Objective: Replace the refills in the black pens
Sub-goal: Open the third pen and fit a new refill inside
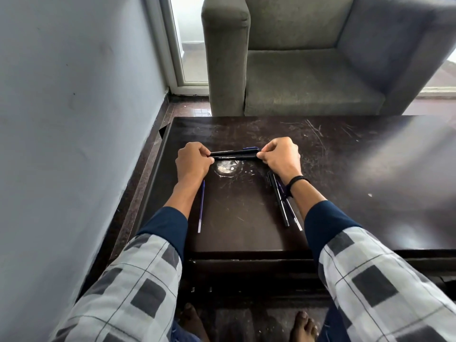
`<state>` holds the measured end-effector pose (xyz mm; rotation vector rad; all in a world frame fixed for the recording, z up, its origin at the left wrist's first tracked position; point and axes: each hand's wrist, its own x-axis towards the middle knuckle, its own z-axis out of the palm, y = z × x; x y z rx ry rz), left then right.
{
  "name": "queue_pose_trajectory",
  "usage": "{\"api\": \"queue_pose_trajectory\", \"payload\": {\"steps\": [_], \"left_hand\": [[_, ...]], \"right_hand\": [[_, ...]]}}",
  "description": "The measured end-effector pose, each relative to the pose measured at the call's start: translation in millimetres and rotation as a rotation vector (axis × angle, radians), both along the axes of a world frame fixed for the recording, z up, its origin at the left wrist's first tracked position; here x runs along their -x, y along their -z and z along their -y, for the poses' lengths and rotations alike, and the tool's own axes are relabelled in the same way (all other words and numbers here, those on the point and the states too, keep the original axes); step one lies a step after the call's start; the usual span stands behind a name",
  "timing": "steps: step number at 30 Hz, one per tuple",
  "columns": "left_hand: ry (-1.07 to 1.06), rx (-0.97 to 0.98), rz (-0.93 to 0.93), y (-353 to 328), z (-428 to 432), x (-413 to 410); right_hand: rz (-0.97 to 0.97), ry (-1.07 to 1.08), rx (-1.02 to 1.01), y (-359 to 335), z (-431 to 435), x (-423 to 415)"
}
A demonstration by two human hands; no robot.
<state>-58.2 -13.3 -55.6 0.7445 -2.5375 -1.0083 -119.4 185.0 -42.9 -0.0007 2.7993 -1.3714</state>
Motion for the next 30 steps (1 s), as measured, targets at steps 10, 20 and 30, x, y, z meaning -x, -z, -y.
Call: {"api": "queue_pose_trajectory", "payload": {"steps": [10,20,30], "left_hand": [[0.013,-0.088,-0.076,-22.0,0.3,-20.5],[0.015,-0.126,-0.070,-25.6,4.1,-48.7],[0.077,-0.197,-0.074,-30.7,-11.0,-65.6]], "right_hand": [[0.015,-0.121,-0.359,-24.4,-30.1,-22.1],[-0.007,-0.212,-0.508,-21.7,-31.1,-59.5],[-0.050,-0.296,-0.481,-13.8,-20.8,-78.7]]}}
